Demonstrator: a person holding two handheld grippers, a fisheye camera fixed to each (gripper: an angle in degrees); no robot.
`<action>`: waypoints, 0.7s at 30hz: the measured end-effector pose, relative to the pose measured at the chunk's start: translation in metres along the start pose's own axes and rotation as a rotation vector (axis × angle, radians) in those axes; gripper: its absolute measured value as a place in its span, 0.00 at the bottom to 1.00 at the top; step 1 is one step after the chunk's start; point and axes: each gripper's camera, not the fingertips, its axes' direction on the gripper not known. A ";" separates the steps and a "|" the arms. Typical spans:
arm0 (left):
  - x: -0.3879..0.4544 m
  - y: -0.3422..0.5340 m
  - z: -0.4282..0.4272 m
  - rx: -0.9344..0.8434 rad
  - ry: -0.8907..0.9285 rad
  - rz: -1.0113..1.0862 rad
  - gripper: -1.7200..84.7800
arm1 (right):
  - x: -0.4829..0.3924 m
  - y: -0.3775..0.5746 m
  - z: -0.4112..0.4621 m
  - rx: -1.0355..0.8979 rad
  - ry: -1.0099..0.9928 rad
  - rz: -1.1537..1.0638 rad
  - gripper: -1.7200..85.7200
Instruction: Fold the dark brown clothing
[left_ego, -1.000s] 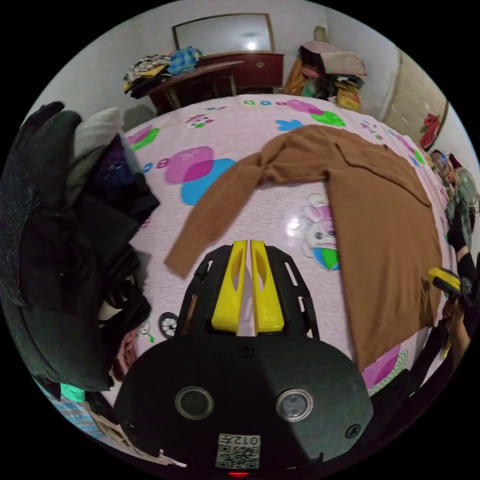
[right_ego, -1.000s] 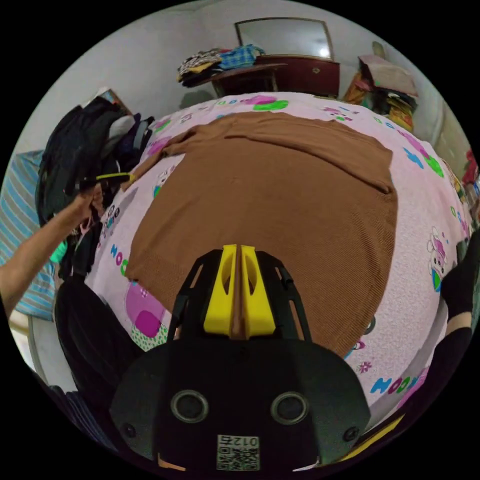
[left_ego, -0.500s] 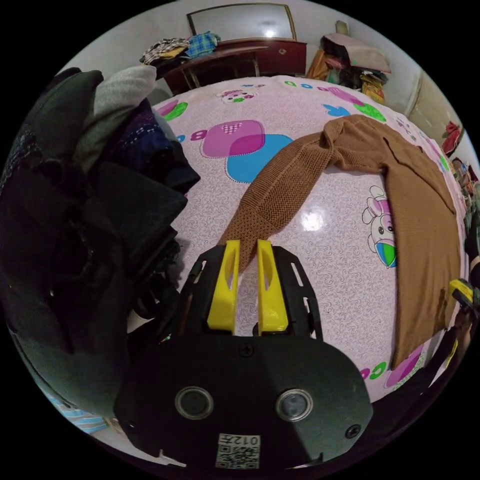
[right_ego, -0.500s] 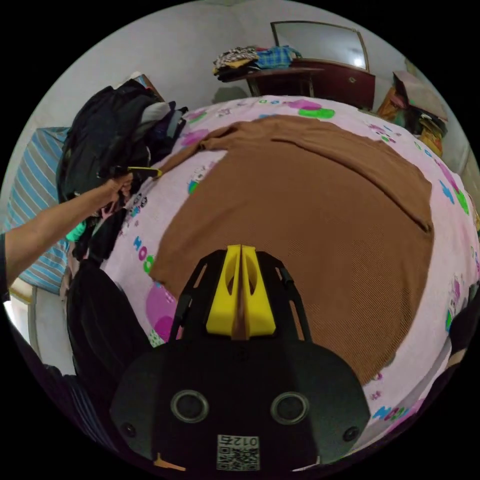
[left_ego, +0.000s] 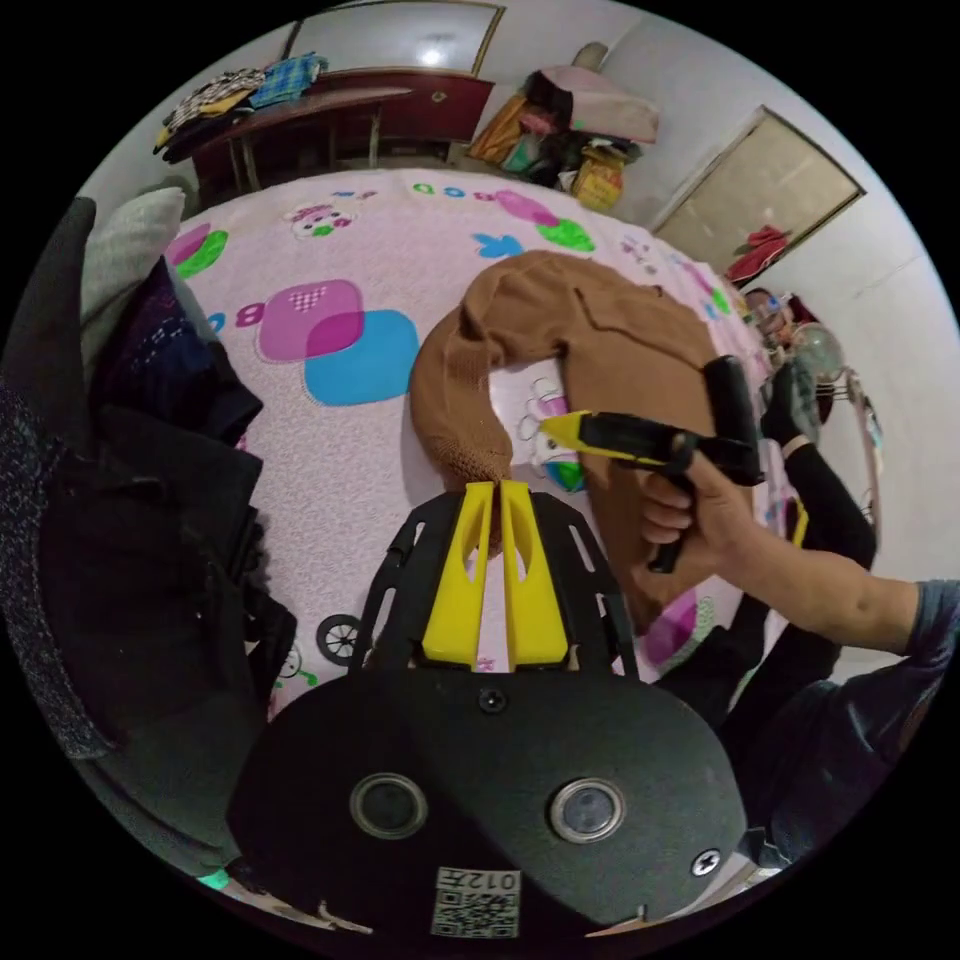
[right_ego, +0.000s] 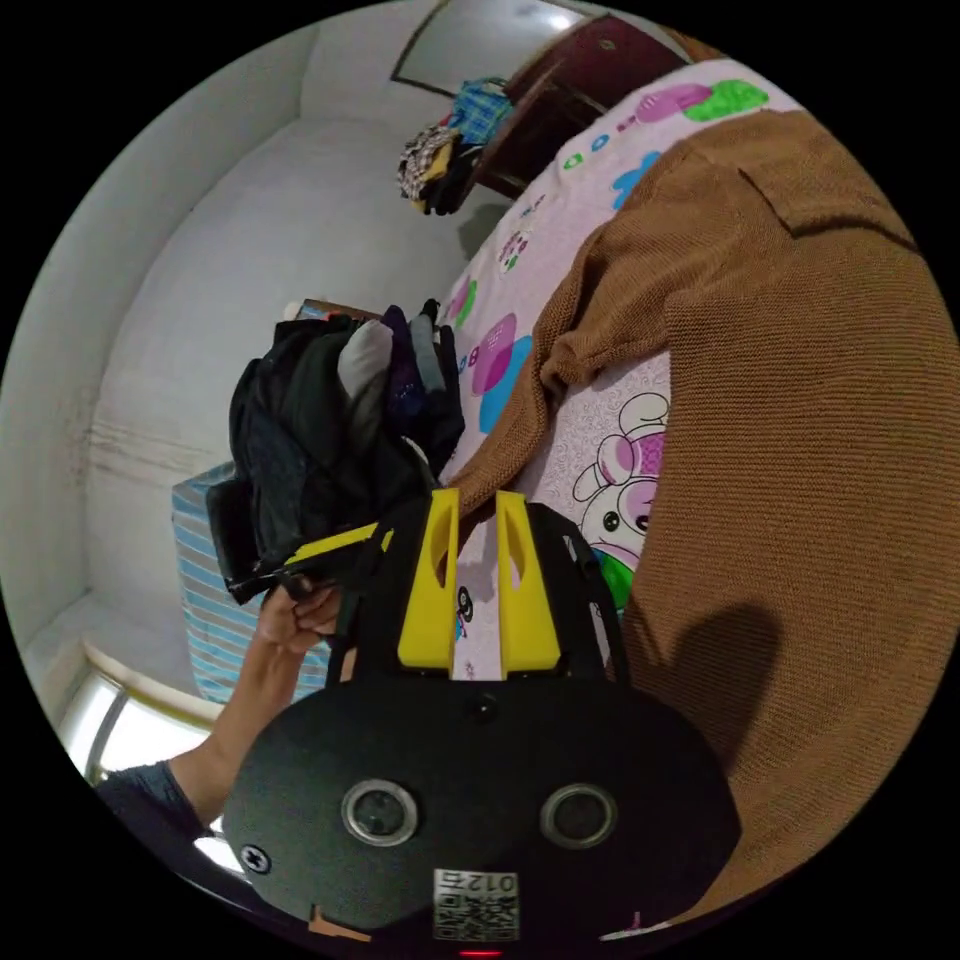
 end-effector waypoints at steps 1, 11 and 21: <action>0.002 -0.004 -0.007 0.030 0.043 -0.009 0.11 | -0.001 -0.003 -0.002 -0.003 -0.006 0.004 0.11; 0.061 -0.058 -0.012 0.114 0.178 0.042 0.06 | -0.020 -0.041 -0.078 0.069 -0.178 0.014 0.02; 0.153 -0.144 0.025 0.217 0.414 0.045 0.03 | -0.027 -0.080 -0.221 0.219 -0.091 -0.125 0.01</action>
